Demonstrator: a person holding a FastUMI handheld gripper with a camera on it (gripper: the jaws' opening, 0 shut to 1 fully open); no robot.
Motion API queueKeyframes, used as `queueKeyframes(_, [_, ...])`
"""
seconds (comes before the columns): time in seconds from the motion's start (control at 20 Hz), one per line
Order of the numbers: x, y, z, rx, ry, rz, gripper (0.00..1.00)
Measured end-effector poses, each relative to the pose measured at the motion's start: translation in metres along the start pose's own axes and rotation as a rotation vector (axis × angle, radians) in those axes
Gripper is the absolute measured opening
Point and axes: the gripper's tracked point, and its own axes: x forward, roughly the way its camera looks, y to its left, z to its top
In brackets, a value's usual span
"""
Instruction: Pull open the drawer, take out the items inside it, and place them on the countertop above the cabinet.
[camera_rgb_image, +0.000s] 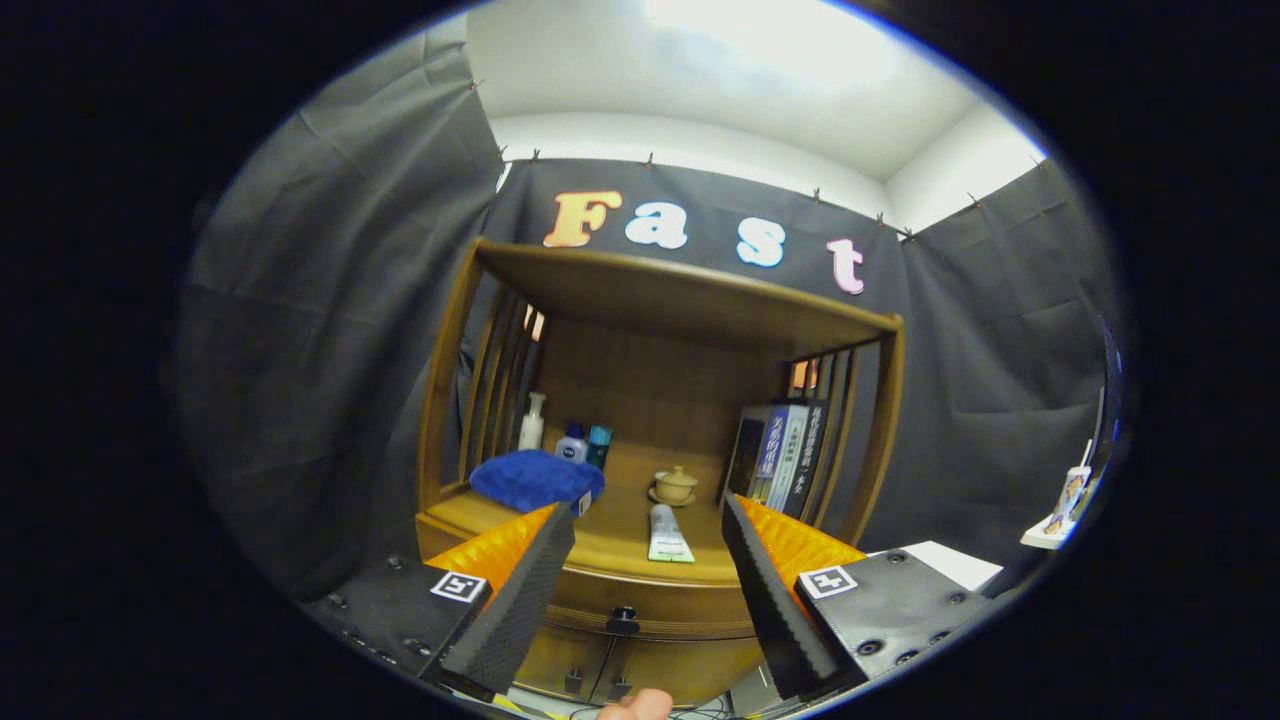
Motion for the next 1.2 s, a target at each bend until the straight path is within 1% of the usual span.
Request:
queueKeyframes(0.15, [-0.028, 0.000, 0.020, 0.044, -0.020, 0.008, 0.98])
queueKeyframes(0.3, [-0.046, 0.000, 0.026, 0.058, -0.017, 0.007, 0.98])
queueKeyframes(0.6, [-0.051, -0.019, 0.023, 0.068, -0.008, -0.040, 0.98])
queueKeyframes(0.8, [-0.053, -0.018, 0.027, 0.075, -0.014, -0.020, 0.98])
queueKeyframes(0.9, [-0.054, -0.021, 0.029, 0.071, -0.021, -0.029, 0.98])
queueKeyframes(1.2, [-0.055, -0.017, 0.032, 0.071, -0.025, -0.018, 0.98])
